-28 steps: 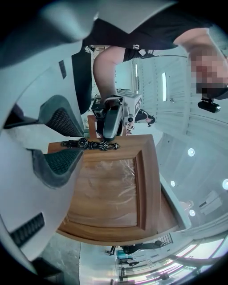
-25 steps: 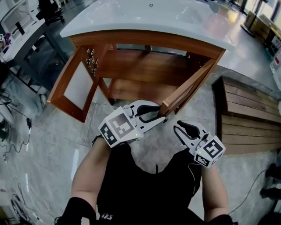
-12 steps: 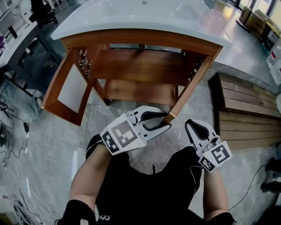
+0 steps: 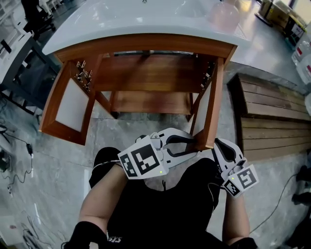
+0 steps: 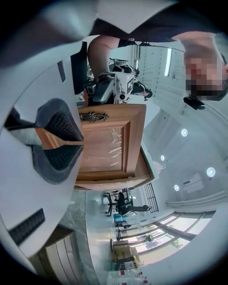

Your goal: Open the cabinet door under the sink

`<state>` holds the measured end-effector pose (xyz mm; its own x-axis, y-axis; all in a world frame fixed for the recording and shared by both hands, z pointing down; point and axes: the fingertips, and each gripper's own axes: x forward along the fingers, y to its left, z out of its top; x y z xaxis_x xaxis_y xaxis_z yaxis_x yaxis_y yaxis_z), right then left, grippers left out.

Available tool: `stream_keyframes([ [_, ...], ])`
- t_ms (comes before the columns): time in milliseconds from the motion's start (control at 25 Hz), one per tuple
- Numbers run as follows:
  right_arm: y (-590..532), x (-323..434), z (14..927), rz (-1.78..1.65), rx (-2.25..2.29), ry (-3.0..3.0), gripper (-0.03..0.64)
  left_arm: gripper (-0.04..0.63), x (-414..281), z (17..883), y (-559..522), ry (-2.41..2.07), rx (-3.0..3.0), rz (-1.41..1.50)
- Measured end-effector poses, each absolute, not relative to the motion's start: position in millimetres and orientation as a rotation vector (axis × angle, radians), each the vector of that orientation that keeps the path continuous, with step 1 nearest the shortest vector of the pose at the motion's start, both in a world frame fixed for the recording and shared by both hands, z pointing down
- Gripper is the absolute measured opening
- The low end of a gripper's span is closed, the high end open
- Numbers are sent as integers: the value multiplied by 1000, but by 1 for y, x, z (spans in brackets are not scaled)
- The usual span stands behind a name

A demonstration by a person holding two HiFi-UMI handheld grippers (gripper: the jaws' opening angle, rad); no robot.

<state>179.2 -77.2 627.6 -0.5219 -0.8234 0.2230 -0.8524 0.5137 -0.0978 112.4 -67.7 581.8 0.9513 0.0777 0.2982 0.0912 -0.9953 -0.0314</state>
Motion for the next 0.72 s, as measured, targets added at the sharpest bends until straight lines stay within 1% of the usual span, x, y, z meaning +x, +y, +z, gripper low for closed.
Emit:
stream_keyframes([
  [120, -74, 212, 627, 298, 1606, -2536, 41, 97, 122, 582, -67, -157, -3066, -437],
  [160, -74, 227, 628, 305, 1684, -2502, 9, 97, 124, 582, -70, -150, -3069, -433],
  [280, -68, 259, 632, 309, 1818, -2413, 15, 97, 126, 579, -81, -121, -3080, -414],
  [480, -64, 244, 633, 298, 1768, -2423, 14, 97, 124, 575, -94, -85, -3087, -396],
  [720, -70, 217, 626, 334, 1732, -2484, 14, 97, 123, 582, -105, -22, -3065, -444],
])
